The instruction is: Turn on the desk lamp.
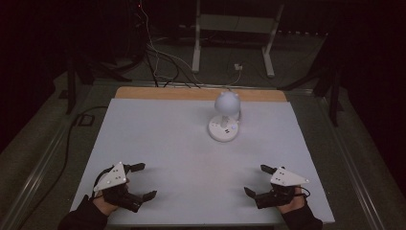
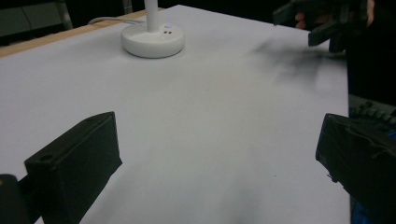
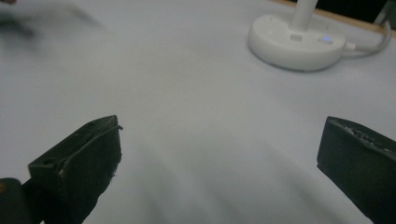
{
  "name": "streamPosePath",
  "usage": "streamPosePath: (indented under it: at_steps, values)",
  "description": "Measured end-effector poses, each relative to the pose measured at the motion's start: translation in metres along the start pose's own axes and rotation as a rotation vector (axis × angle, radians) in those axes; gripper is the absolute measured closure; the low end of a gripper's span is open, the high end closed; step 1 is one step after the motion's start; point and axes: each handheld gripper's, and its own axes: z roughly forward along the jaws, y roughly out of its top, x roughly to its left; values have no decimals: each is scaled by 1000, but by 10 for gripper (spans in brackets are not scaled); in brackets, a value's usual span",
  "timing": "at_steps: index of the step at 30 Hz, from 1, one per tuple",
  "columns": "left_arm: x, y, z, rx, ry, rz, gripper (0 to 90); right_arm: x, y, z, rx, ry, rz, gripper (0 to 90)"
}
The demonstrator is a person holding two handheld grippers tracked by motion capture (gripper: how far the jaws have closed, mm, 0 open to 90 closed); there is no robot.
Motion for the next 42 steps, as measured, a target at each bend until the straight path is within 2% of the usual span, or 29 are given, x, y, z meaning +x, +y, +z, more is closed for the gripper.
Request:
streamPosePath:
  at_steps: [7, 10, 15, 17, 23, 27, 32, 42]
  values:
    - [0, 0, 0, 9, -1, 5, 3, -1, -3, -1, -17, -36, 7, 0]
    - [0, 0, 2, 12, -7, 4, 3, 0, -4, 1, -11, -36, -2, 0]
    - [1, 1, 3, 11, -9, 4, 3, 2, -6, 5, 45, -35, -24, 0]
    - [1, 1, 3, 11, -9, 4, 3, 2, -6, 5, 51, -37, -32, 0]
    - [0, 0, 1, 11, -2, 0, 3, 2, 0, 0, 9, -40, -11, 0]
    - [-1, 0, 0, 9, -6, 9, 3, 6, 0, 1, 28, -22, -9, 0]
    - [-2, 0, 1, 10, -9, 11, 3, 10, 5, -1, 8, -38, -12, 0]
    - [-2, 0, 2, 9, -19, -1, 3, 9, 11, 0, 2, -61, 17, 0]
